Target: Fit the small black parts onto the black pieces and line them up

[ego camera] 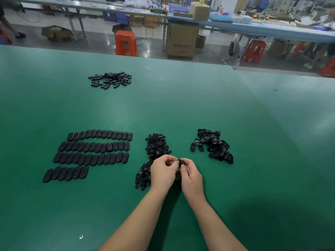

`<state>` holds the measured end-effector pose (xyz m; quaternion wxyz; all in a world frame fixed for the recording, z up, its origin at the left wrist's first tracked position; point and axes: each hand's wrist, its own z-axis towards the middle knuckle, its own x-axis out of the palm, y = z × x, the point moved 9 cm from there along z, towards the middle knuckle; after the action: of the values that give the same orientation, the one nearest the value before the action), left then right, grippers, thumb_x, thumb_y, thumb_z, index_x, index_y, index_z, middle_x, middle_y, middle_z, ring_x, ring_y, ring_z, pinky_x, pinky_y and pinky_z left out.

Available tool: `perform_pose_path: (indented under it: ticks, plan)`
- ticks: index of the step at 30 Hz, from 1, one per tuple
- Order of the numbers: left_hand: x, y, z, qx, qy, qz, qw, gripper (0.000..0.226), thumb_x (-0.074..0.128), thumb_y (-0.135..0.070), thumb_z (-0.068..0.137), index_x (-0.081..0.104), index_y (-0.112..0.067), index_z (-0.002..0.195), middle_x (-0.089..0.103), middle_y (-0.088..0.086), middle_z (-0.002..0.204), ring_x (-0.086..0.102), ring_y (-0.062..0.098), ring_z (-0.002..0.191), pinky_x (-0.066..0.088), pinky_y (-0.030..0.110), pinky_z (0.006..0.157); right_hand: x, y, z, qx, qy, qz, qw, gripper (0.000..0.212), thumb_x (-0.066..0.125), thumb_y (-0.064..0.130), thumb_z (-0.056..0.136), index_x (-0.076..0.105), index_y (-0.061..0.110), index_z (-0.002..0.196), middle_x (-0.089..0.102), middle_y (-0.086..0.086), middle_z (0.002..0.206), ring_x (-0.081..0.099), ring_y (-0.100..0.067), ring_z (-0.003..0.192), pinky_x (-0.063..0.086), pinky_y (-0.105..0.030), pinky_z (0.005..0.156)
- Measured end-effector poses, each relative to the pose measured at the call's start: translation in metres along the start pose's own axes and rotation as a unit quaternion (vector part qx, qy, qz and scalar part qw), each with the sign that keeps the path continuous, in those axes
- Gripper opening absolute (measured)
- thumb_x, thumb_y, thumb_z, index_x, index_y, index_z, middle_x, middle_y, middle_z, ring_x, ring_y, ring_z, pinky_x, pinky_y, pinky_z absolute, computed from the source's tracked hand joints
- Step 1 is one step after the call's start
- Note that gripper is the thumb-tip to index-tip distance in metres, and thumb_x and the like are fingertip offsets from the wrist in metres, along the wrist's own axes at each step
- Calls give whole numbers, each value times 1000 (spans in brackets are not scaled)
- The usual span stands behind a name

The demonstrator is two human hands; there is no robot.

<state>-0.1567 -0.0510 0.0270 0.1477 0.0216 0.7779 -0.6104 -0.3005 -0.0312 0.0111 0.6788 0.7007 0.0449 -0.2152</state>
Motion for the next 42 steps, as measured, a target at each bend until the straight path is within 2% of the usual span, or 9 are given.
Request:
perform_pose_path:
  ticks: [6, 10, 16, 20, 29, 33, 35, 37, 42]
  plan:
    - [1, 2, 2, -6, -2, -3, 1000, 11, 72, -16, 89, 73, -24, 81, 72, -4, 77, 69, 14, 75, 62, 39, 73, 0, -3, 1, 9, 0, 5, 1000, 20, 50, 17, 104, 62, 30, 112, 69, 18, 102, 61, 9, 96, 44, -5, 74]
    - [2, 5, 2, -12, -3, -9, 1000, 11, 72, -14, 88, 73, -22, 80, 72, -2, 75, 70, 18, 73, 62, 41, 71, -1, -4, 1, 14, -3, 9, 1000, 21, 51, 17, 104, 61, 34, 111, 69, 18, 102, 61, 9, 96, 45, -6, 74]
    - [3, 8, 1, -16, -9, -31, 999, 13, 72, -13, 88, 73, -22, 79, 72, -2, 72, 70, 16, 69, 61, 34, 60, -1, -4, 0, 16, -5, 6, 1000, 21, 51, 18, 104, 59, 37, 108, 69, 18, 101, 61, 10, 95, 45, -9, 75]
    - [4, 5, -1, 2, -15, -19, 1000, 14, 74, -15, 87, 74, -25, 77, 72, -7, 74, 69, 10, 73, 60, 33, 70, -3, -2, 0, 16, -11, 12, 1000, 29, 51, 16, 104, 56, 44, 96, 69, 18, 93, 61, 13, 91, 44, -5, 71]
    - [3, -9, -7, 67, -36, 60, 995, 6, 69, -20, 91, 72, -24, 86, 68, -11, 87, 63, 5, 83, 55, 29, 78, -1, -2, 0, 13, 0, 7, 1000, 20, 50, 19, 104, 58, 37, 104, 69, 15, 98, 61, 8, 93, 45, -7, 73]
    - [4, -12, -10, 89, -50, 88, 991, 5, 67, -21, 93, 71, -24, 90, 64, -13, 91, 58, -1, 86, 48, 20, 77, -1, -3, 0, 14, -1, 8, 1000, 20, 50, 20, 104, 58, 39, 102, 69, 21, 96, 62, 7, 94, 45, -7, 73]
    - [4, -15, -13, 116, -59, 124, 984, 6, 66, -22, 94, 70, -24, 92, 62, -14, 92, 56, -4, 85, 41, 10, 71, 0, -4, 0, 17, 2, 10, 1000, 22, 50, 21, 104, 58, 41, 100, 67, 28, 97, 62, 7, 94, 46, -9, 73]
    - [4, -19, -16, 142, -67, 155, 975, 7, 64, -22, 96, 71, -22, 93, 60, -15, 93, 54, -6, 82, 38, 7, 67, 2, -5, 1, 20, 6, 16, 1000, 21, 50, 21, 104, 59, 40, 101, 67, 28, 99, 63, 4, 93, 48, -15, 76]
    - [1, -23, -18, 191, -68, 164, 965, 8, 66, -16, 95, 73, -18, 93, 60, -14, 91, 58, 0, 82, 47, 17, 72, 3, -7, 1, 19, 12, 25, 999, 20, 51, 20, 104, 61, 37, 102, 68, 25, 99, 65, -1, 95, 53, -28, 82]
